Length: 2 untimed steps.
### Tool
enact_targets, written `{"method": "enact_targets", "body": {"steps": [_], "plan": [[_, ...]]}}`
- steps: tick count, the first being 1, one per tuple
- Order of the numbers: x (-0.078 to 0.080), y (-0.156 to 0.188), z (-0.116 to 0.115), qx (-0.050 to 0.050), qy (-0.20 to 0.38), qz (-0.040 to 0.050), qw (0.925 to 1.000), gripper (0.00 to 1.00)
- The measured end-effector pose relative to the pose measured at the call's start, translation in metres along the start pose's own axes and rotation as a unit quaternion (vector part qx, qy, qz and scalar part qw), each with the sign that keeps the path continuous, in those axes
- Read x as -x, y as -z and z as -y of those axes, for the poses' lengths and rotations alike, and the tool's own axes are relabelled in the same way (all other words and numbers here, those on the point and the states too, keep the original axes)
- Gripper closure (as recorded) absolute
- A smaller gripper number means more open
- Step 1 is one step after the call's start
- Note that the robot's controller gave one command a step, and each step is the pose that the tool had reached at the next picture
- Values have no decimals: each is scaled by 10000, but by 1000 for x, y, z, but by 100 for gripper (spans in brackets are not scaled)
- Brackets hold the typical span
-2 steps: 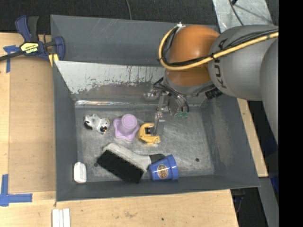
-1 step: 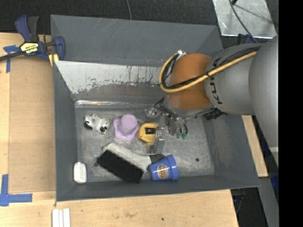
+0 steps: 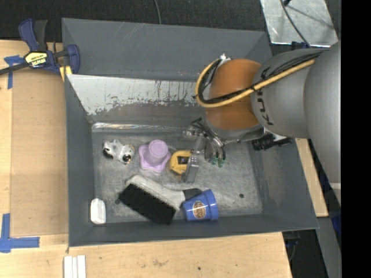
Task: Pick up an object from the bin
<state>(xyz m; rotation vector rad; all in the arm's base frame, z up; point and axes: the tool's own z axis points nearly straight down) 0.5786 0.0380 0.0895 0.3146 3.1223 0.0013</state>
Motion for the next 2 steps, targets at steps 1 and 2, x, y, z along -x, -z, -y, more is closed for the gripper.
{"method": "enact_targets", "body": {"steps": [1, 2], "plan": [[-9, 10, -3, -6, 397, -8, 9992, 0], [0, -18, -4, -3, -211, -9, 9998, 0]]}}
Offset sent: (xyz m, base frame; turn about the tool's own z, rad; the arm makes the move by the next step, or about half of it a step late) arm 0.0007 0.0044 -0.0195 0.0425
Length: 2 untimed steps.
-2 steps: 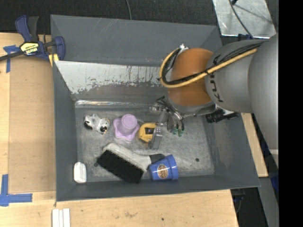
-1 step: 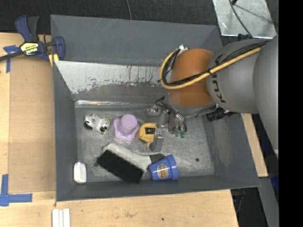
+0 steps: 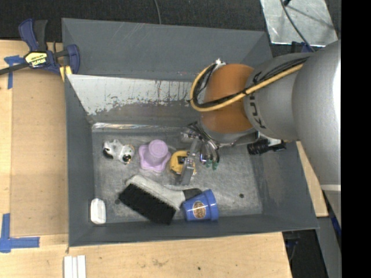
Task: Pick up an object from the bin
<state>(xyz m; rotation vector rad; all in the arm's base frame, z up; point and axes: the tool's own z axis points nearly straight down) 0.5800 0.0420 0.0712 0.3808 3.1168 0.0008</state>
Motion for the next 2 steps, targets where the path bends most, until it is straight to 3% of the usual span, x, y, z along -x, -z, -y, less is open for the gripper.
{"method": "enact_targets", "body": {"steps": [1, 2], "plan": [[-6, 5, 3, 23, 328, 111, 9994, 100], [-6, 5, 3, 23, 328, 111, 9994, 100]]}}
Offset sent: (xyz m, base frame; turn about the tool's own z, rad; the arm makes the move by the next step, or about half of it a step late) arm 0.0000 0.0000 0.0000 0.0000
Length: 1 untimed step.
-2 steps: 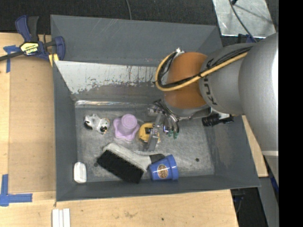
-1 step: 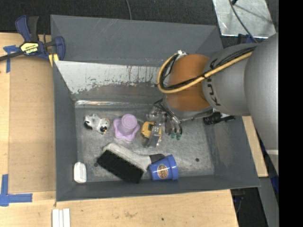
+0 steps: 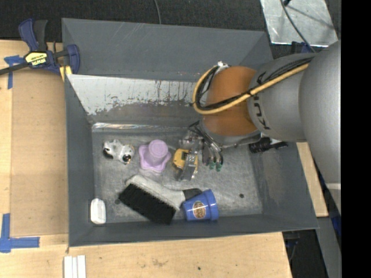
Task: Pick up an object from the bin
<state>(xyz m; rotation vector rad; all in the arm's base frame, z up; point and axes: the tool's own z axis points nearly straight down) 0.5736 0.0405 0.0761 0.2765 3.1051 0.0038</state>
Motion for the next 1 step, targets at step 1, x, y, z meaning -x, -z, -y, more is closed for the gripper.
{"method": "enact_targets", "body": {"steps": [1], "plan": [[-1, 4, 0, -8, -1, -39, 10000, 100]]}}
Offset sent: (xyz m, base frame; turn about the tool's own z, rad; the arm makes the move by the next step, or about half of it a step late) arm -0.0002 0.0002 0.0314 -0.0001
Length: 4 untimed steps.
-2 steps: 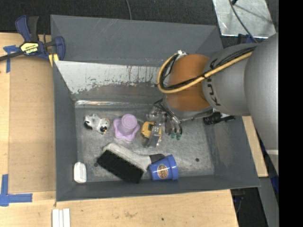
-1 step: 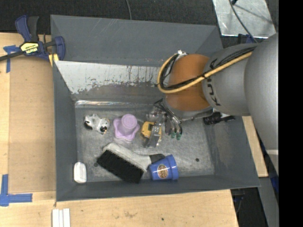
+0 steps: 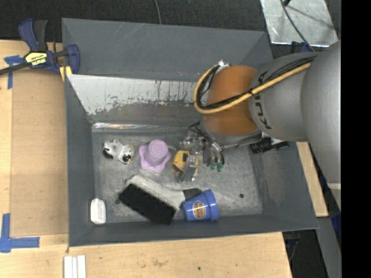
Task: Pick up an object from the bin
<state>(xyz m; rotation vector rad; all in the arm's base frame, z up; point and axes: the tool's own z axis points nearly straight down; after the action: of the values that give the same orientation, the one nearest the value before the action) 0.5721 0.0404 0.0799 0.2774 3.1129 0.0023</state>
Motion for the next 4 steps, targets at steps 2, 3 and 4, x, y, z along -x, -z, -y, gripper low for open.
{"method": "enact_targets", "body": {"steps": [2, 3, 4], "plan": [[0, 20, 0, -10, 0, -54, 10000, 100], [-2, 28, 1, -17, 0, -88, 10000, 100], [-1, 41, 1, -16, 0, -85, 10000, 100]]}}
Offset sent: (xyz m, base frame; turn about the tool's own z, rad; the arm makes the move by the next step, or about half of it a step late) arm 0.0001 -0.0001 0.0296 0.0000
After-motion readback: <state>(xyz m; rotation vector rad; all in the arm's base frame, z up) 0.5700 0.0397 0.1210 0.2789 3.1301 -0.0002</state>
